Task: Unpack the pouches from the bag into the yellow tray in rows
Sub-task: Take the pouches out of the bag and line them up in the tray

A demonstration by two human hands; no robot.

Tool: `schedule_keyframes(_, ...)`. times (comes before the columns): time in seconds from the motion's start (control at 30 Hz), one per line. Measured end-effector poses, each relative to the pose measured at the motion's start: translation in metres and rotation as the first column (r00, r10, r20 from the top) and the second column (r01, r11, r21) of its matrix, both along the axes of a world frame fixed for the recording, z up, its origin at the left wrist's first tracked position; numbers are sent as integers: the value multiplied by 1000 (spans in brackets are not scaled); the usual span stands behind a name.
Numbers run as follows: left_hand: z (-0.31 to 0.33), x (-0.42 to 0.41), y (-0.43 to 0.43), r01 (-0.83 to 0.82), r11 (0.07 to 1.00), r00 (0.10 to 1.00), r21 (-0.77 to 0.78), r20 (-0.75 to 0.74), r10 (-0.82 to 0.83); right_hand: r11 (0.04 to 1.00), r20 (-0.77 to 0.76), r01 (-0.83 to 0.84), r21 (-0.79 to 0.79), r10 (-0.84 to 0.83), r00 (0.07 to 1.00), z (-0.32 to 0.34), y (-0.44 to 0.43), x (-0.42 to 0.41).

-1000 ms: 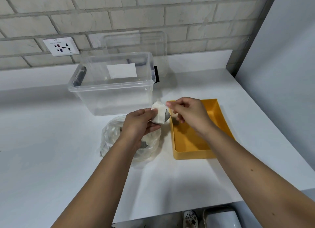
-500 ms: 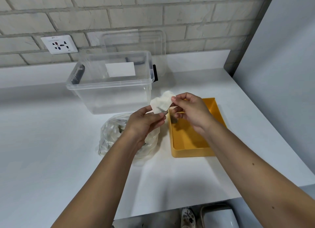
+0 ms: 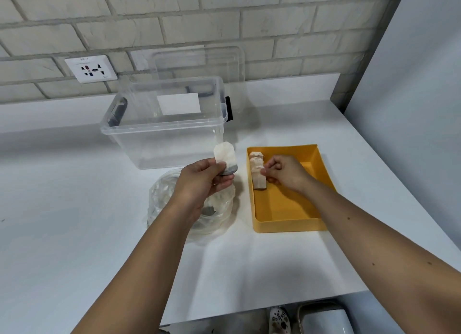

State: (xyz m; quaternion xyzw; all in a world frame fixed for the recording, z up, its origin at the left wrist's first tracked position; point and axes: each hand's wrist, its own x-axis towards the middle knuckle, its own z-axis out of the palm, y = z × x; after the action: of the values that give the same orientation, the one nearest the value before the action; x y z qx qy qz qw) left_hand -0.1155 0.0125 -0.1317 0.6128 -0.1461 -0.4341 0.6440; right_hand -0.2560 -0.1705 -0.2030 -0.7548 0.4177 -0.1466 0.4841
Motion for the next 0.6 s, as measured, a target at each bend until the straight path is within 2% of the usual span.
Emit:
schedule_keyframes(0.17,1,-2,1,5,999,999,35,53,-7,991,105,116,63,-122,987,-5,-3,13)
schedule_keyframes(0.27,0,-2,1,23,999,995,44,91,-27,988,54,141,56,-144,988,-8,-4,16)
schedule_keyframes(0.37,-1,-3,-1,31,997,990,63,137,-40,987,-39,155,-47,-157,987,-2,-2,16)
schedule_keyframes(0.43,-1,-3,-2,18,998,988,66,151,-28,956,26,251,-155,-250,968,15,5,14)
schedule_keyframes(0.5,-1,-4,-4,4,998,987,65,160,-14,962,226,270,-50,-252,941,38,19,10)
schedule_keyframes(0.57,1,-6,-7,3,999,987,52,160,-11,982,325,96,161,-145,935,62,36,7)
schedule_keyframes(0.6,1,-8,-10,5,999,987,46,160,-12,981,311,13,194,-74,947,70,42,6)
